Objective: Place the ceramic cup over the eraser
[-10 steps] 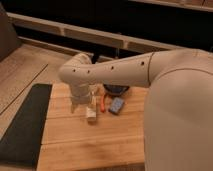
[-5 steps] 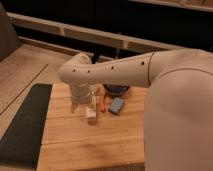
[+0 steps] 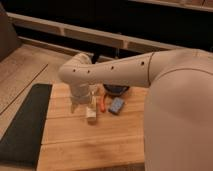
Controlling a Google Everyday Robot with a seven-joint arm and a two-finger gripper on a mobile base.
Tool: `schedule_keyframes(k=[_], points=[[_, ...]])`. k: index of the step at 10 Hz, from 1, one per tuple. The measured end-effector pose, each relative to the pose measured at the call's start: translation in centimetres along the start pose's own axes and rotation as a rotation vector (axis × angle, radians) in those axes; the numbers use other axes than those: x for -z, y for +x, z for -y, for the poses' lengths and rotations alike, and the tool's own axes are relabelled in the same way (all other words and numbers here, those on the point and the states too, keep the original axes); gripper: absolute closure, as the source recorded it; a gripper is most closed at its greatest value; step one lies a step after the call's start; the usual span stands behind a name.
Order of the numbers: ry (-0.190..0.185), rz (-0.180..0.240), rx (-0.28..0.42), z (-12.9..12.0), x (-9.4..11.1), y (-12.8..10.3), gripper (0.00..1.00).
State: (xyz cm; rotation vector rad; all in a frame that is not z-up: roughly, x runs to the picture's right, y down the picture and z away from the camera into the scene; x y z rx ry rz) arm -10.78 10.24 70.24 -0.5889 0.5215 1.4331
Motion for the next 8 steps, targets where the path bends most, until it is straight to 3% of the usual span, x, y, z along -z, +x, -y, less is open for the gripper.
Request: schedule_keyframes(k=[2, 5, 7, 8], points=[[0.019, 0.029, -0.003, 0.2, 0.6, -0.9, 0.35], [0.054, 0.214, -0.041, 2.6, 6.1, -6.2, 0.35], [0.04, 0.351, -0.039, 5.1, 9.5, -8.7, 0.35], [0.037, 0.382, -0.041, 6.0, 10.2, -9.2, 0.35]])
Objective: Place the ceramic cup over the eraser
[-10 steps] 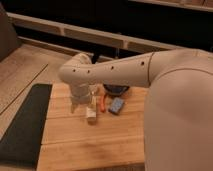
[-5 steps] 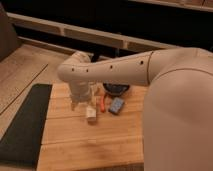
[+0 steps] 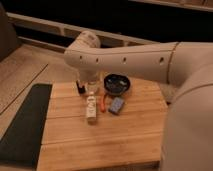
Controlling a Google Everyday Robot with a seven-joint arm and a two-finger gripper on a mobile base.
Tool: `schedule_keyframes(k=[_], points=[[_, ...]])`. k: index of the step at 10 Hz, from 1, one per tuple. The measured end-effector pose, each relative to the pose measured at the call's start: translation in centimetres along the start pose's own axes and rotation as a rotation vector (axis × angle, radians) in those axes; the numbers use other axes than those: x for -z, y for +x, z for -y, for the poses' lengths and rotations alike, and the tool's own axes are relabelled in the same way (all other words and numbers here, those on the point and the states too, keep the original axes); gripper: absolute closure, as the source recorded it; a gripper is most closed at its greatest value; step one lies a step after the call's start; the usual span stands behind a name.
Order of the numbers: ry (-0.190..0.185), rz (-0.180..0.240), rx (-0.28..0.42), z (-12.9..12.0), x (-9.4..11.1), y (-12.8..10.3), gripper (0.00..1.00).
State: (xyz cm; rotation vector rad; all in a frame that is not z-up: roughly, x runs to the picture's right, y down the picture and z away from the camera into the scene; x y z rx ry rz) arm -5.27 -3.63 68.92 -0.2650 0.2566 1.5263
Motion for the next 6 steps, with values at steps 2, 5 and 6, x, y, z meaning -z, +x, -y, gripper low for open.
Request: schedule_keyframes(k=[2, 5, 6], points=[[-0.004, 0.011, 0.005, 0.0, 0.1, -0.2, 0.35], [0.028, 0.019, -0.031, 1.5, -0.2, -0.7, 0.35], [0.054, 0.037, -0.059, 3.2, -0.4, -1.8, 0.35]])
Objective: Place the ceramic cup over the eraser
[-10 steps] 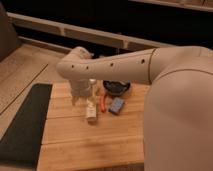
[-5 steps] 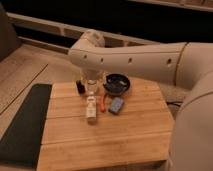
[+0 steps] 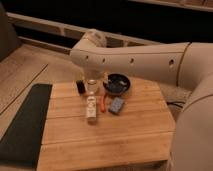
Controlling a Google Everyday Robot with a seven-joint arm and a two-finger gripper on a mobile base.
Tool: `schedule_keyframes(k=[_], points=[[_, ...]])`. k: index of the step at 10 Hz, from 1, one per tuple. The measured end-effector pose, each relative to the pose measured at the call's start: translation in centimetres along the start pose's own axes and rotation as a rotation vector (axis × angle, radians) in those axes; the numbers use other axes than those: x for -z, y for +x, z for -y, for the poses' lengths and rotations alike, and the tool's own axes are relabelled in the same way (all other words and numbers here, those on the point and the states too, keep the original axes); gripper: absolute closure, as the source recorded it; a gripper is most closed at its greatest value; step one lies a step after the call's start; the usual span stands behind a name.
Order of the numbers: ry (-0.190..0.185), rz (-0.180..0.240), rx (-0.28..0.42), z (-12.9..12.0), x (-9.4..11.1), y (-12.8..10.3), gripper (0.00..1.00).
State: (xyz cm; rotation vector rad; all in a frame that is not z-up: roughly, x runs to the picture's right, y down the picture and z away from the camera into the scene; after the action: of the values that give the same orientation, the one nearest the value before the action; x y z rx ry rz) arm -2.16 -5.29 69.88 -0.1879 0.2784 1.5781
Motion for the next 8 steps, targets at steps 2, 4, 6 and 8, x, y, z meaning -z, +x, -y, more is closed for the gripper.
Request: schedule_keyframes(k=[2, 4, 6, 8], points=[[0.031, 0.048, -0.027, 2.9, -0.8, -3.4, 0.35], [0.029, 0.07, -0.002, 4.5, -3.5, -7.0, 0.35], [0.012, 0.04, 0.042, 4.4, -7.2, -8.3, 0.35], [-0.012, -0.001, 0.089, 3.6, -10.4, -8.7, 0.35]])
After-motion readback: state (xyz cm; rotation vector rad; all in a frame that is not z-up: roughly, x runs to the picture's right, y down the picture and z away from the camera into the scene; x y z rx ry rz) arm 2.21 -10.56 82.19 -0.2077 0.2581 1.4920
